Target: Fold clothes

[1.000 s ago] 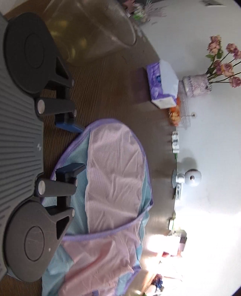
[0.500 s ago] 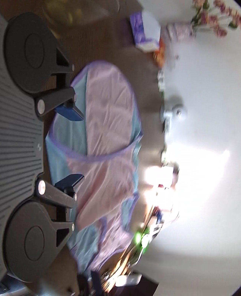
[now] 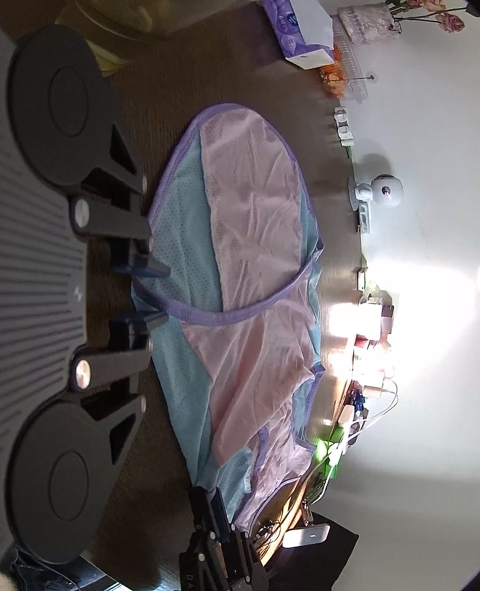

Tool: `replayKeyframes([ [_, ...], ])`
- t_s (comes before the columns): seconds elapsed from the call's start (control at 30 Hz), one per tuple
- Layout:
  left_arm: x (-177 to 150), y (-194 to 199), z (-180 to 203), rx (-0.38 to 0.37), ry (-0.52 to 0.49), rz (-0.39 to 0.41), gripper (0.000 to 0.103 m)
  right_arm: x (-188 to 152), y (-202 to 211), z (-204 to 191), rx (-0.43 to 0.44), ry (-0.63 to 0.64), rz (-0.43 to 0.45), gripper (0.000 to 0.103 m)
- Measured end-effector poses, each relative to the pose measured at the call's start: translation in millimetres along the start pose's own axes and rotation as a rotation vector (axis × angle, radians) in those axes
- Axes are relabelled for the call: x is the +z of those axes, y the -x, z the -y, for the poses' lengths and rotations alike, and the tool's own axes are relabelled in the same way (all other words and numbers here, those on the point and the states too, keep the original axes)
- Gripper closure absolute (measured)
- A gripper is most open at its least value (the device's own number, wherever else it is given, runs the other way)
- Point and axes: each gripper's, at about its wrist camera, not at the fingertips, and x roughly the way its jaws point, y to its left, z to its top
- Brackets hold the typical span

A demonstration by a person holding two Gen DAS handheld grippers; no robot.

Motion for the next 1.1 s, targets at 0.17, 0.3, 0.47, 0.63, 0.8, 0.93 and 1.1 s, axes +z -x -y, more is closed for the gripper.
replayKeyframes([
  [0.17,25.7,-5.7,3.8,0.077,0.029,0.077,0.101,11.2,1.1,13.1,-0.084,-0.062,0.026,0.101],
  [0.3,69.0,-25.5,7.5,0.138,0.031,0.155,0.101,41.0,-1.8,42.9,-0.169,-0.123,0.085,0.101],
  [0.47,75.2,-39.9,-5.4,0.203,0.067,0.123,0.097,76.2,-39.7,80.2,-0.260,-0.111,0.058,0.100],
  [0.63,81.5,-54.3,-18.2,0.268,0.102,0.091,0.051,72.3,-26.5,95.9,-0.317,-0.117,0.045,0.065],
  [0.8,69.7,-56.3,-32.5,0.312,0.138,0.046,0.040,19.1,51.5,96.0,-0.223,-0.065,0.064,0.041],
  [0.93,58.5,-61.7,-41.7,0.312,0.160,-0.001,0.040,-17.3,49.3,95.4,-0.267,-0.071,-0.039,0.048],
  [1.1,54.7,-67.1,-43.5,0.324,0.161,-0.016,0.041,-7.2,53.9,130.0,-0.287,-0.206,-0.041,0.100],
])
